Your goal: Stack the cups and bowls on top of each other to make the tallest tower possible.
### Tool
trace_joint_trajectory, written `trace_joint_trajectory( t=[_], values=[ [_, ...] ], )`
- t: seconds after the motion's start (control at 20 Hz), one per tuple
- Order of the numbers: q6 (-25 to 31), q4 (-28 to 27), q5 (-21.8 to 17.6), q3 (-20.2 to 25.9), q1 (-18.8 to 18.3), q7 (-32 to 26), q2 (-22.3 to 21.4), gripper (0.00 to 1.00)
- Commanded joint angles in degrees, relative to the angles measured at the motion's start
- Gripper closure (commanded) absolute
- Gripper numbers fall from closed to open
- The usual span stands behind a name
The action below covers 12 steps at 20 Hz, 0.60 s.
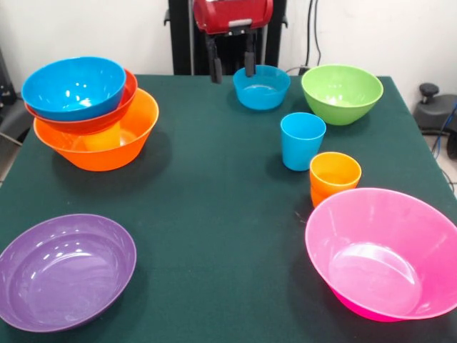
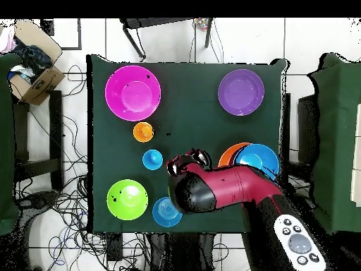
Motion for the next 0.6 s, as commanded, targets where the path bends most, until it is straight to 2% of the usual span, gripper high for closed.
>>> trace_joint_trajectory(
  t=[0.05, 0.15, 0.2, 0.35, 0.6],
  values=[
    [-0.6, 6.5, -7.0, 0.8, 0.4, -1.3, 1.0, 0.00],
    [-0.6, 9.5, -7.0, 4.2, -2.0, -3.6, 0.4, 0.00],
    [0.7, 10.0, -7.6, 3.3, -0.9, -3.7, -0.6, 0.00],
    [0.0, 10.4, -9.6, -1.3, 4.0, 1.4, -1.8, 0.00],
    [-5.2, 11.6, -14.9, -3.9, 4.7, 3.2, 1.6, 0.00]
  ],
)
